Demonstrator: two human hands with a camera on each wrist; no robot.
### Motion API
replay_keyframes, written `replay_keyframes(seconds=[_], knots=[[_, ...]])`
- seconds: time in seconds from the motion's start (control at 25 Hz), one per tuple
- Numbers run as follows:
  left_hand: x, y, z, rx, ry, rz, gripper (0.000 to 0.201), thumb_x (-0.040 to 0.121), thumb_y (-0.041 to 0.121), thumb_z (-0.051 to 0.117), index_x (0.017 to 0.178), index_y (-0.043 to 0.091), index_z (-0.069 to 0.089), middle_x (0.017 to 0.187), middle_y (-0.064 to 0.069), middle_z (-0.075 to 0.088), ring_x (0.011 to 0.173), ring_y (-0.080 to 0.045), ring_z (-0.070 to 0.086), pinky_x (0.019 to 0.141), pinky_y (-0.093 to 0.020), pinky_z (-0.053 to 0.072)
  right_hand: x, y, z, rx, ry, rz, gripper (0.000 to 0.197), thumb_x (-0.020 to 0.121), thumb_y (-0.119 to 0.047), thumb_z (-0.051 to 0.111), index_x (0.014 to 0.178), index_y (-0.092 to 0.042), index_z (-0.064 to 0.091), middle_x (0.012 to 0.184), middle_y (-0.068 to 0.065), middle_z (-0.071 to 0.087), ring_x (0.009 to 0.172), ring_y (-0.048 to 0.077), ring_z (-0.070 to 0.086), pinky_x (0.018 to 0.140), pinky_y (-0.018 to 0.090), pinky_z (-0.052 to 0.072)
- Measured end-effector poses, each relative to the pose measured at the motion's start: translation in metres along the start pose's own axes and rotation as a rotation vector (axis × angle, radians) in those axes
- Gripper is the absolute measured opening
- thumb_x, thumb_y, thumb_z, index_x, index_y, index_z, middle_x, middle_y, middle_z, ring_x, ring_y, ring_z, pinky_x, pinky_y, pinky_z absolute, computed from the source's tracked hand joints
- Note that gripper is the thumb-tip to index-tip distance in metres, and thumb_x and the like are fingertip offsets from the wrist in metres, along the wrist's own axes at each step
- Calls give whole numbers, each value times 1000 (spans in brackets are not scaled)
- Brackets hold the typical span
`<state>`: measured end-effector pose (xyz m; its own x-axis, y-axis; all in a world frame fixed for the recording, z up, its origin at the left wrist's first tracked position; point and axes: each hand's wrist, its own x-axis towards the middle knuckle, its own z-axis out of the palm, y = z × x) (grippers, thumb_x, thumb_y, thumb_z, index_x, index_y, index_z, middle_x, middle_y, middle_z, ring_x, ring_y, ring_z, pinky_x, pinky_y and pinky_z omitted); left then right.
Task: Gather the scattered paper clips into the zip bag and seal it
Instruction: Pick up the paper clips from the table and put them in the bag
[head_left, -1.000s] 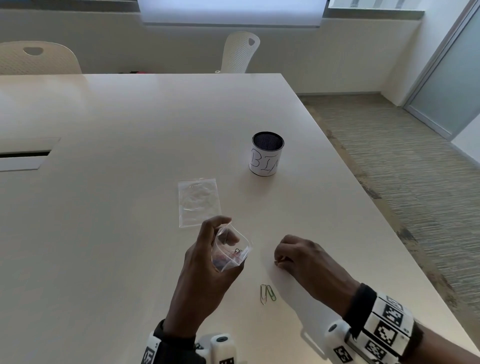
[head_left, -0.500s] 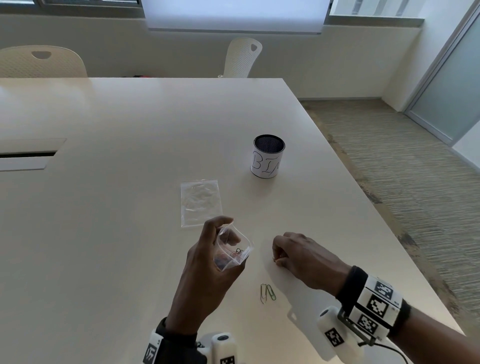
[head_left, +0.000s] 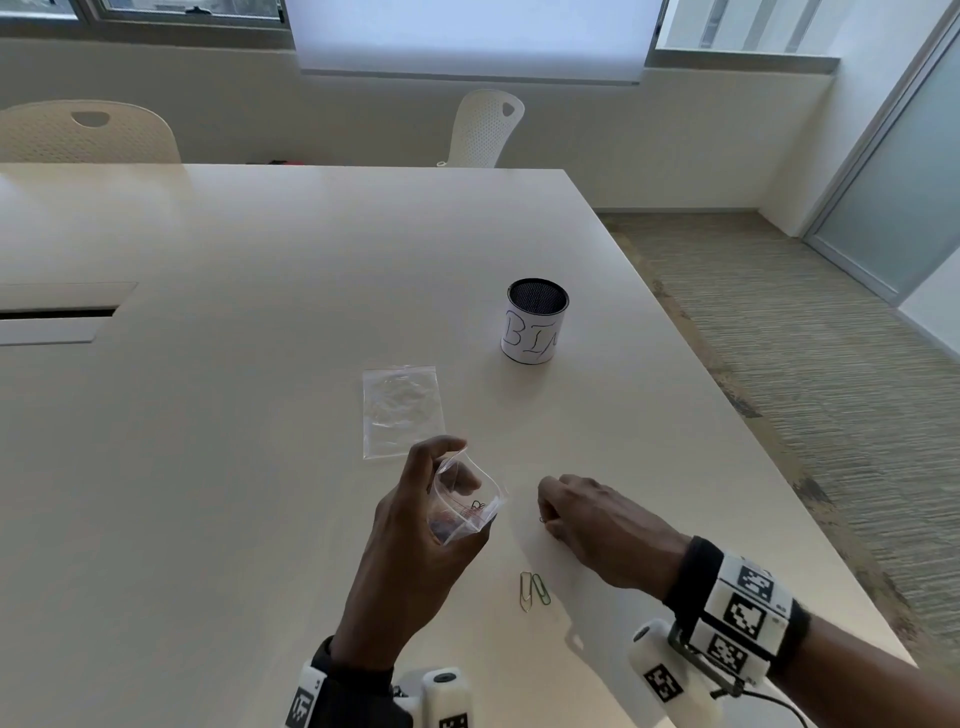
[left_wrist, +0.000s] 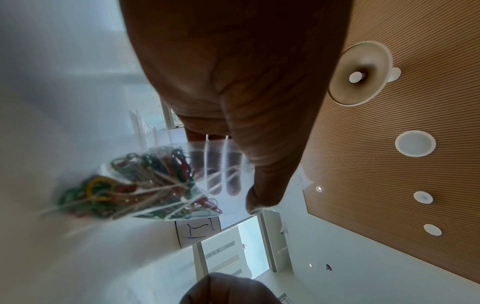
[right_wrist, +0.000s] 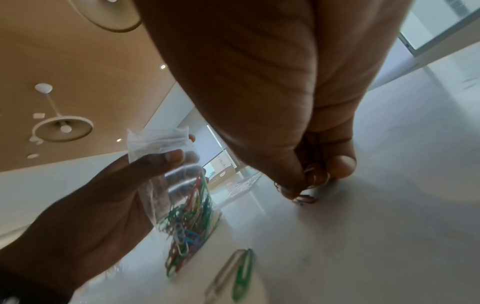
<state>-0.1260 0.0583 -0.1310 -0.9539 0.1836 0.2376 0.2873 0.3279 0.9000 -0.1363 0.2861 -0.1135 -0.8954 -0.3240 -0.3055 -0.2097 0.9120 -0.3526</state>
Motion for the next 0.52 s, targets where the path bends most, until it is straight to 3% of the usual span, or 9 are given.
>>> replay_keyframes(seconds=[0.12,0.24,0.36,0.44,0.52], knots=[[0,-1,0,-1,2,0,62,84,17,84,131,37,49,102,15,69,97,-9,69,74,-21,61,0,-11,-24,276,169,-33,11,101,-18,64,91,-18,60,82,-2,68,68,11,56,69,36,54],[0,0,-1,9,7,9,62,83,22,84,130,39,47,103,18,70,97,-7,70,75,-17,60,-8,-37,-52,462,381,-142,9,94,-17,75,88,-19,68,68,-7,66,59,2,53,63,27,53],[0,3,-1,14,11,7,62,82,19,85,129,38,49,102,18,71,91,-7,72,71,-16,59,-10,-65,-63,487,361,-249,9,90,-10,79,88,-16,73,67,-11,68,60,-1,62,62,19,53],[0,5,-2,23,11,1,65,81,18,84,125,47,47,99,18,72,86,-7,72,68,-16,58,-5,-73,-58,439,351,-279,8,90,-6,79,90,-14,76,71,-14,70,65,-3,67,65,10,49],[0,6,-2,31,13,2,68,81,16,84,121,55,44,98,20,72,84,-7,72,66,-15,56,-2,-74,-54,401,354,-292,10,90,-6,77,94,-14,79,81,-10,77,73,-2,72,69,11,54]])
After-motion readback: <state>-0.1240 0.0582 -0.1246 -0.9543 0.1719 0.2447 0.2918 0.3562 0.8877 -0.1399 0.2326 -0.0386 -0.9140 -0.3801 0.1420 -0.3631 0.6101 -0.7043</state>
